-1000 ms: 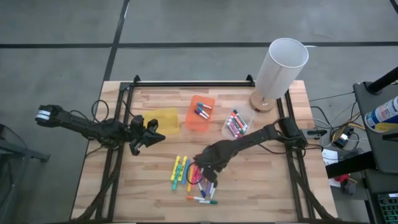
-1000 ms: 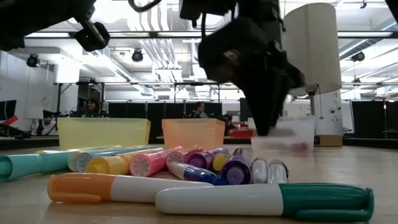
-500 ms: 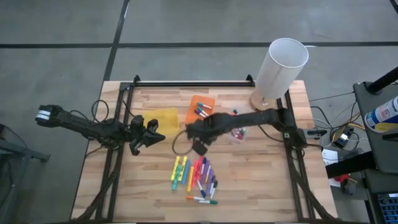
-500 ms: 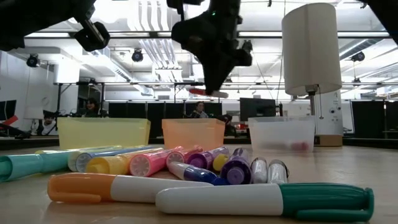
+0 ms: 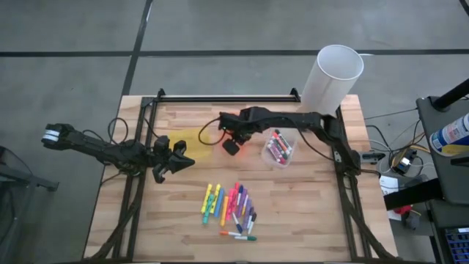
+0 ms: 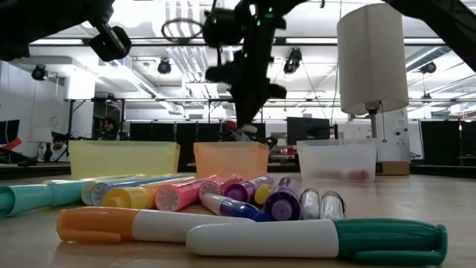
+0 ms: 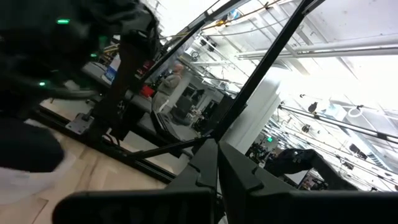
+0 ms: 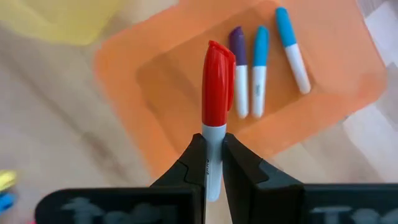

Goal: Pick & Place Markers
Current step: Put the red pen into the orange bin

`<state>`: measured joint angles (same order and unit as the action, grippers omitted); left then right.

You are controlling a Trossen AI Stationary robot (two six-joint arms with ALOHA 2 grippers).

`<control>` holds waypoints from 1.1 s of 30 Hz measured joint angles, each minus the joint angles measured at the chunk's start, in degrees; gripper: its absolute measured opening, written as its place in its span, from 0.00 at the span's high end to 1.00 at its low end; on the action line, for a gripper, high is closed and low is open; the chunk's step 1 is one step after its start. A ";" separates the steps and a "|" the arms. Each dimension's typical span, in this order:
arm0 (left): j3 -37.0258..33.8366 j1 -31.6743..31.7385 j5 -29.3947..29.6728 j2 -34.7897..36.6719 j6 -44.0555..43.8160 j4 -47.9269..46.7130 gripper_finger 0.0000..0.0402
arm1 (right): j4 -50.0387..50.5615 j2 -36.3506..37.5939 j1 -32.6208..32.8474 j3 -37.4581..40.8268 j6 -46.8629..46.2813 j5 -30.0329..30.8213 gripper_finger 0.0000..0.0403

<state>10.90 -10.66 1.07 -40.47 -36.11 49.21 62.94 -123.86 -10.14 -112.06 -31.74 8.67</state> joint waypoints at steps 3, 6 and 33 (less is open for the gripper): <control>0.00 0.00 -0.01 0.00 -0.25 0.01 0.98 | -2.23 -1.02 -1.25 0.13 0.50 -1.43 0.94; 0.00 0.00 -0.01 0.00 -0.29 0.03 0.98 | -2.71 -2.50 -2.26 0.45 0.74 -2.70 0.94; 0.00 0.00 -0.22 0.00 -0.39 0.02 0.98 | -4.87 -9.14 -4.40 -0.72 2.90 -2.87 0.75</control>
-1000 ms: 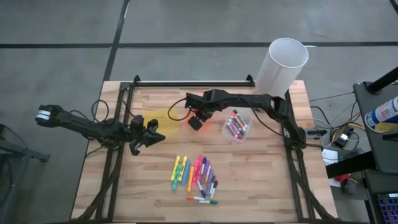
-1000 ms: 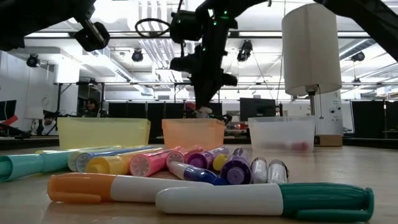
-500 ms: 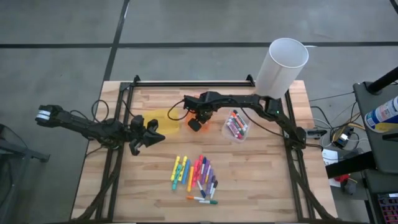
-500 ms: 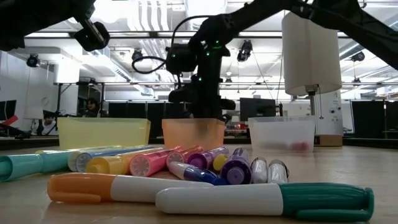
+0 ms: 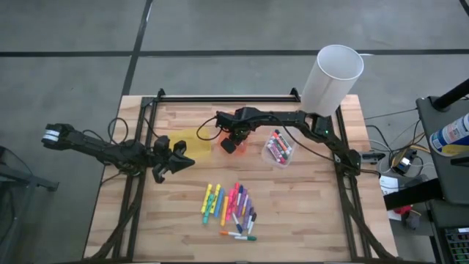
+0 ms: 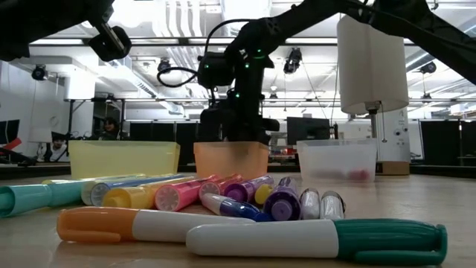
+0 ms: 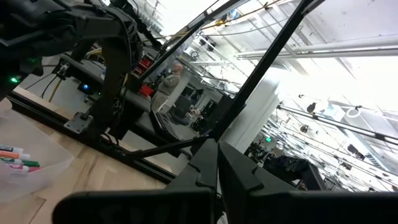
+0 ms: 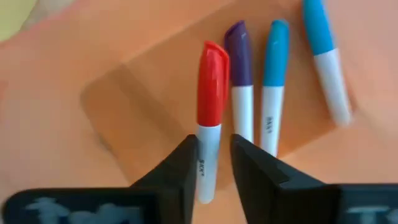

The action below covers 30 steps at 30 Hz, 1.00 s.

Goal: Pick & Place Markers
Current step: Put the red pen into the orange bin, then put the green pen into the orange bin

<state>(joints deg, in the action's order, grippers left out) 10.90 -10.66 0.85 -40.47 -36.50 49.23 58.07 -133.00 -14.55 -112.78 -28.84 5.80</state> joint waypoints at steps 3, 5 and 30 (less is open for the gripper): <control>0.02 0.00 -0.01 0.00 -0.01 0.00 0.98 | 0.05 0.03 0.01 -1.18 1.11 0.24 0.67; 0.01 -0.01 -0.03 0.00 0.01 0.00 0.98 | 0.29 0.08 0.21 -2.41 2.19 0.25 0.63; 0.02 0.00 -1.19 0.00 0.03 0.04 0.98 | 21.10 0.98 14.55 -14.24 4.70 -0.32 0.62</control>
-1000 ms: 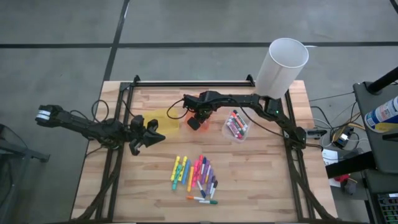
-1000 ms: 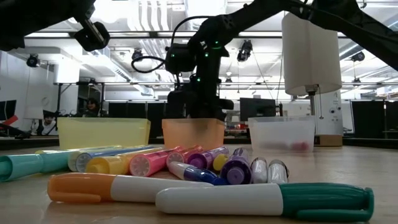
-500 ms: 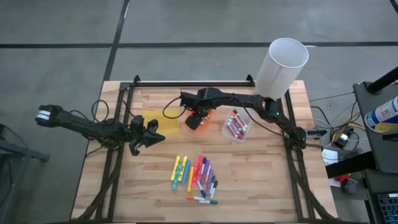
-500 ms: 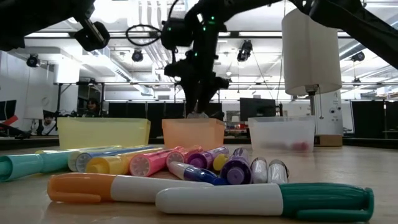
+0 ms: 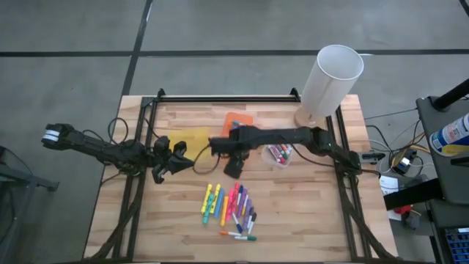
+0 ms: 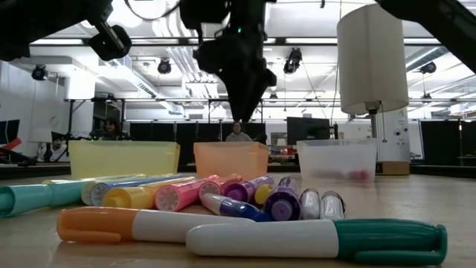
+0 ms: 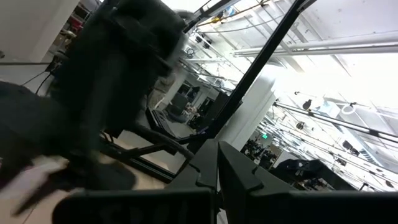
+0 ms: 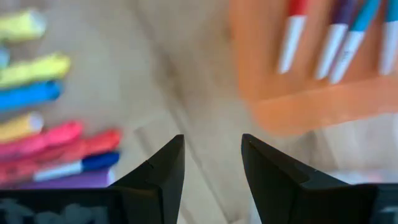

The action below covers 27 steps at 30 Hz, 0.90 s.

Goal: Pick & Place Markers
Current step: Put the green pen into the orange bin

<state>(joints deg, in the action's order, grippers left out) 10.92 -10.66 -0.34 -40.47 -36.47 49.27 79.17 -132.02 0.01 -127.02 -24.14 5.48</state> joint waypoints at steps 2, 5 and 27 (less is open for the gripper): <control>0.00 -0.01 0.00 0.00 0.00 0.01 0.98 | 0.15 0.04 2.01 0.00 1.43 -0.12 0.62; 0.00 0.00 0.01 0.00 0.00 0.05 0.98 | 0.08 0.06 5.33 0.00 1.74 -0.16 0.63; 0.07 0.00 0.22 0.04 0.39 0.20 0.98 | -11.24 0.03 26.66 0.02 -1.83 0.00 0.68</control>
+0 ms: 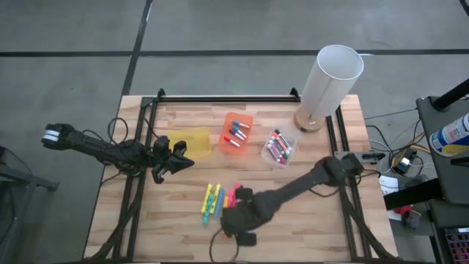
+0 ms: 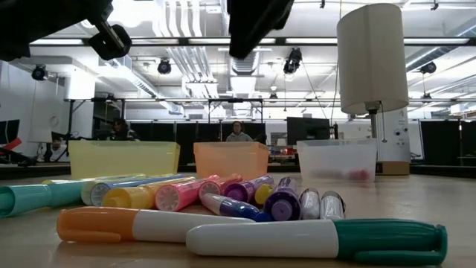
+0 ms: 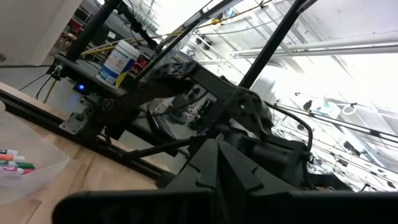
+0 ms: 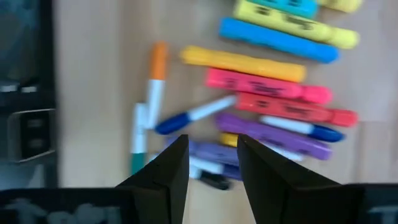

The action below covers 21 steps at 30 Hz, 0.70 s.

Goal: Pick & Place Markers
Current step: Put the green pen into the orange bin

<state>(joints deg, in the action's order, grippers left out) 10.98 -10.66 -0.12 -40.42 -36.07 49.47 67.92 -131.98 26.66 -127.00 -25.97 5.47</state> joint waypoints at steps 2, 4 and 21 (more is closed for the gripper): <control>0.00 0.00 0.00 0.00 0.00 0.00 0.98 | -1.25 0.00 1.37 0.09 -1.00 -0.02 0.68; 0.00 0.01 0.00 0.00 0.00 0.00 0.98 | -2.80 0.00 2.51 0.39 -2.18 0.07 0.69; 0.00 0.00 -0.35 0.00 -0.59 -0.44 0.98 | -7.16 -4.82 5.45 1.17 -6.57 -2.61 0.70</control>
<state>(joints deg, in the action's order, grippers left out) 10.98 -10.66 -0.47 -40.42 -36.67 49.03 60.76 -136.80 32.12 -125.83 -32.54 2.87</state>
